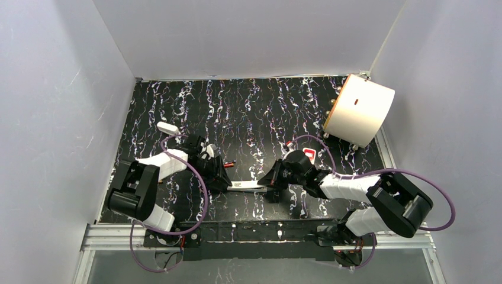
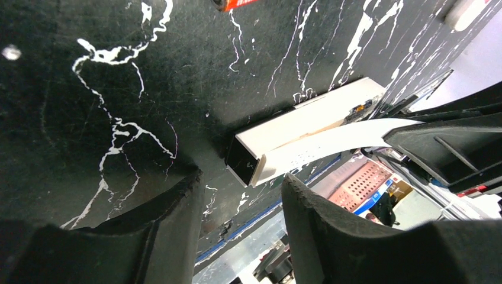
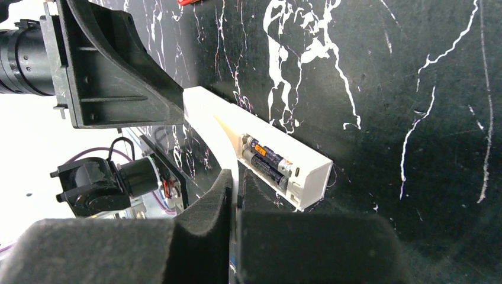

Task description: Load the batteries into the remote control

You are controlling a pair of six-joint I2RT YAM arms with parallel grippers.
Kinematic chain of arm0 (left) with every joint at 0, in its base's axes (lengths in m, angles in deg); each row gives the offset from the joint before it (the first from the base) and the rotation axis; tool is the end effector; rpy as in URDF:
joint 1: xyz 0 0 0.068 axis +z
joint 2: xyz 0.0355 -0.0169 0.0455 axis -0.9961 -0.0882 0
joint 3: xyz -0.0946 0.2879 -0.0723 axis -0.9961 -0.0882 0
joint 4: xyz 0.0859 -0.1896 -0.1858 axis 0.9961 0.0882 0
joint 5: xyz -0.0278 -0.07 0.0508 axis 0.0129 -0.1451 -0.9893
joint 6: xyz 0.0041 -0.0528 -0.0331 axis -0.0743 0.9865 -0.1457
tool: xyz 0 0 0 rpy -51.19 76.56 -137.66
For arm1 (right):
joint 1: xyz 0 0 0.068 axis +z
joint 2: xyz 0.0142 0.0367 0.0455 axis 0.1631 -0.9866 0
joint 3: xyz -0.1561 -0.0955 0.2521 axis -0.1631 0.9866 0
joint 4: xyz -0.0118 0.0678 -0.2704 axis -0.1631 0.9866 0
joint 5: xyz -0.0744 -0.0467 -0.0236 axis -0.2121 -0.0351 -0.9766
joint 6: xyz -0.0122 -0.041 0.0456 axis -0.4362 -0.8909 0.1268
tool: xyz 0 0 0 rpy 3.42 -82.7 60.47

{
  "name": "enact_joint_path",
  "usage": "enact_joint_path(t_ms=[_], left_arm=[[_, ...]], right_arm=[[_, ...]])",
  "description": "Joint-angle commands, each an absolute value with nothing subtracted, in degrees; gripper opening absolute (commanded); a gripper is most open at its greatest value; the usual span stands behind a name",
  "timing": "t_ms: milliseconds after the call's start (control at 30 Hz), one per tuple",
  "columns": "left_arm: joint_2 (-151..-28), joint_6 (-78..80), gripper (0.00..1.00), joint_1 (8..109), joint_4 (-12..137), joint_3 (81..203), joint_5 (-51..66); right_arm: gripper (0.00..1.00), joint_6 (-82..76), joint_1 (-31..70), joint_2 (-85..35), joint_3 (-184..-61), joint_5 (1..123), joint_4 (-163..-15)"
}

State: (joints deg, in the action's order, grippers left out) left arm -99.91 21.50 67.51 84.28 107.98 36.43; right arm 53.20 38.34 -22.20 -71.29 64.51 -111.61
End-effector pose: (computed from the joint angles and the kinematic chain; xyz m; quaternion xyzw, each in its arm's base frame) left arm 0.2417 -0.1060 0.1567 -0.0585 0.9303 -0.3604 0.0342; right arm 0.1717 0.2020 0.1699 0.0697 0.8681 0.4446 0.2096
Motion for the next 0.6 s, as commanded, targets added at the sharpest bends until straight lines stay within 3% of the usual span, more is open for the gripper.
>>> enact_joint_path(t_ms=[0, 433, 567], left_arm=[[-100.6, 21.0, 0.47, 66.3, 85.2, 109.7, 34.3], [-102.6, 20.9, 0.33, 65.4, 85.8, 107.8, 25.2], [-105.0, 21.0, 0.28, 64.4, 87.8, 108.0, 21.9]], right_arm=[[0.01, 49.6, 38.3, -22.9, -71.9, 60.6, -102.8], [0.01, 48.8, 38.4, -24.1, -72.8, 62.2, -102.9], [0.09, 48.5, 38.4, -23.5, -73.5, 62.7, -102.1]])
